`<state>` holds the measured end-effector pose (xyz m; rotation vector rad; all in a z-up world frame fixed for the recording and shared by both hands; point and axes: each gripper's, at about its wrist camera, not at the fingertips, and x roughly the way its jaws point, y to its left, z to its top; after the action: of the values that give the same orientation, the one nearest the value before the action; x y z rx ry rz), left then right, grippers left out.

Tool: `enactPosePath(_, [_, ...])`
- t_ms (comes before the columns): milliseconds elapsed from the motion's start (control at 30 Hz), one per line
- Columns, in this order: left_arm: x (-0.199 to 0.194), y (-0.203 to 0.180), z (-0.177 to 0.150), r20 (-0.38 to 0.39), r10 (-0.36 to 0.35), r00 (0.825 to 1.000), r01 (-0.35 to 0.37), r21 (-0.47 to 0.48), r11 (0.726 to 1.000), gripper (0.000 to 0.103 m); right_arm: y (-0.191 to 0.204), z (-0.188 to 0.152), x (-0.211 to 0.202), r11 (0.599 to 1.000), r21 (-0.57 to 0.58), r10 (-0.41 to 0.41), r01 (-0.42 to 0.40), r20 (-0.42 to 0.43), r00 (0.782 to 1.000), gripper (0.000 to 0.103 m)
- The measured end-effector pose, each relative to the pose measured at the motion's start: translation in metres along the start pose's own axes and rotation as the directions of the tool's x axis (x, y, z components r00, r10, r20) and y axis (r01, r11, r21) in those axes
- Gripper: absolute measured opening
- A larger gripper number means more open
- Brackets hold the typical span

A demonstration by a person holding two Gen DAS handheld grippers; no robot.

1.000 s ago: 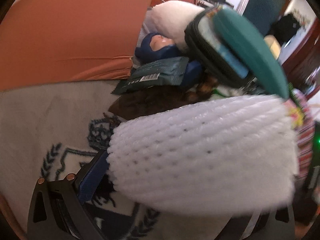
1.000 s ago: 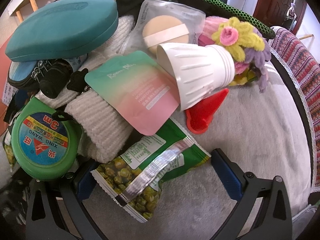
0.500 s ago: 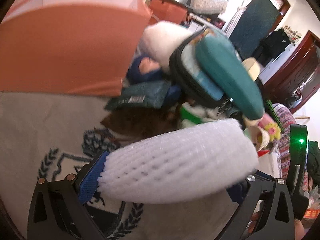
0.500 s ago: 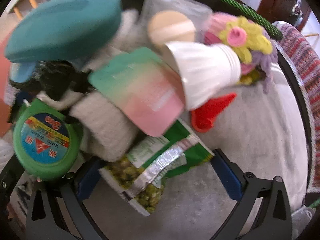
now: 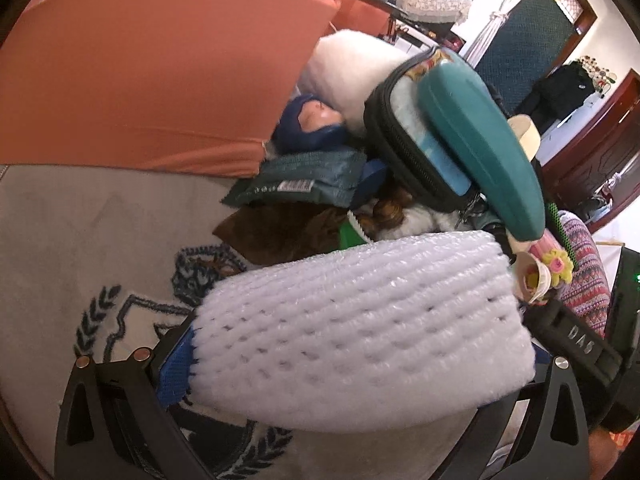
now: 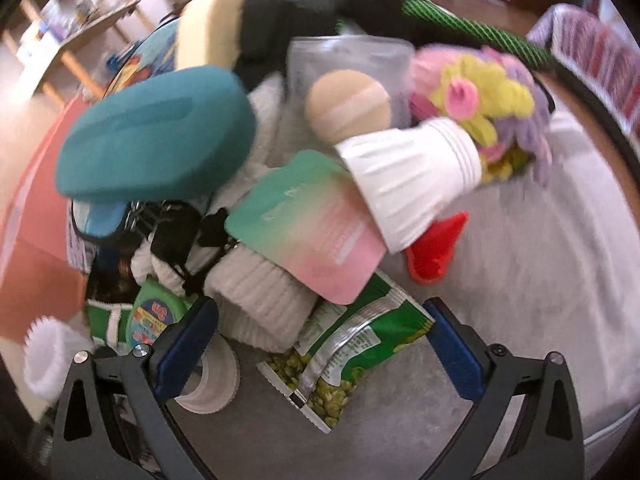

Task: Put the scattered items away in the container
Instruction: 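Lift the foam net toward the orange box while right gripper reaches into the pile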

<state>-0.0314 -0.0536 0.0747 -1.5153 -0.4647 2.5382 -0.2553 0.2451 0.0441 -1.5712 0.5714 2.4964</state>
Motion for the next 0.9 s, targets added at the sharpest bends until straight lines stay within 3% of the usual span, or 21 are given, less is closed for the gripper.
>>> enactPosePath(100, [0.004,0.001,-0.006,-0.018,-0.016,1.000,0.016,0.025,1.000,0.103,-0.003,-0.002,0.012,0.999,0.031,0.025,-0.024,-0.023,0.999,0.102])
enactPosePath(267, [0.010,-0.002,-0.009,-0.038,-0.021,0.999,0.021,0.024,0.999,0.103,0.005,-0.002,0.024,1.000,-0.014,0.002,-0.003,-0.030,1.000,0.102])
enactPosePath(367, [0.007,0.001,-0.014,-0.041,-0.023,0.999,0.024,0.020,1.000,0.103,0.008,-0.001,0.029,0.999,-0.040,-0.010,0.009,-0.031,0.999,0.086])
enactPosePath(433, [0.008,0.000,-0.015,-0.041,-0.022,0.999,0.023,0.020,1.000,0.103,0.006,-0.001,0.033,0.999,-0.040,-0.018,0.017,-0.034,0.999,0.064])
enactPosePath(533, [0.009,0.000,-0.016,-0.041,-0.022,0.999,0.023,0.018,1.000,0.103,-0.003,0.000,0.037,1.000,0.008,0.023,-0.023,-0.037,0.999,0.051])
enactPosePath(667, [0.008,0.001,-0.022,-0.035,-0.028,0.999,0.029,0.020,0.999,0.103,-0.003,-0.002,0.045,0.999,0.017,0.047,-0.046,-0.042,0.998,0.041])
enactPosePath(733, [0.007,0.001,-0.024,-0.031,-0.033,0.999,0.034,0.020,0.999,0.103,-0.011,0.010,0.040,0.993,0.044,0.108,-0.106,-0.037,0.993,0.029])
enactPosePath(900, [0.012,0.000,-0.026,-0.041,-0.046,0.998,0.047,0.013,0.999,0.103,-0.002,0.009,0.042,0.987,0.067,0.147,-0.145,-0.031,0.989,0.023])
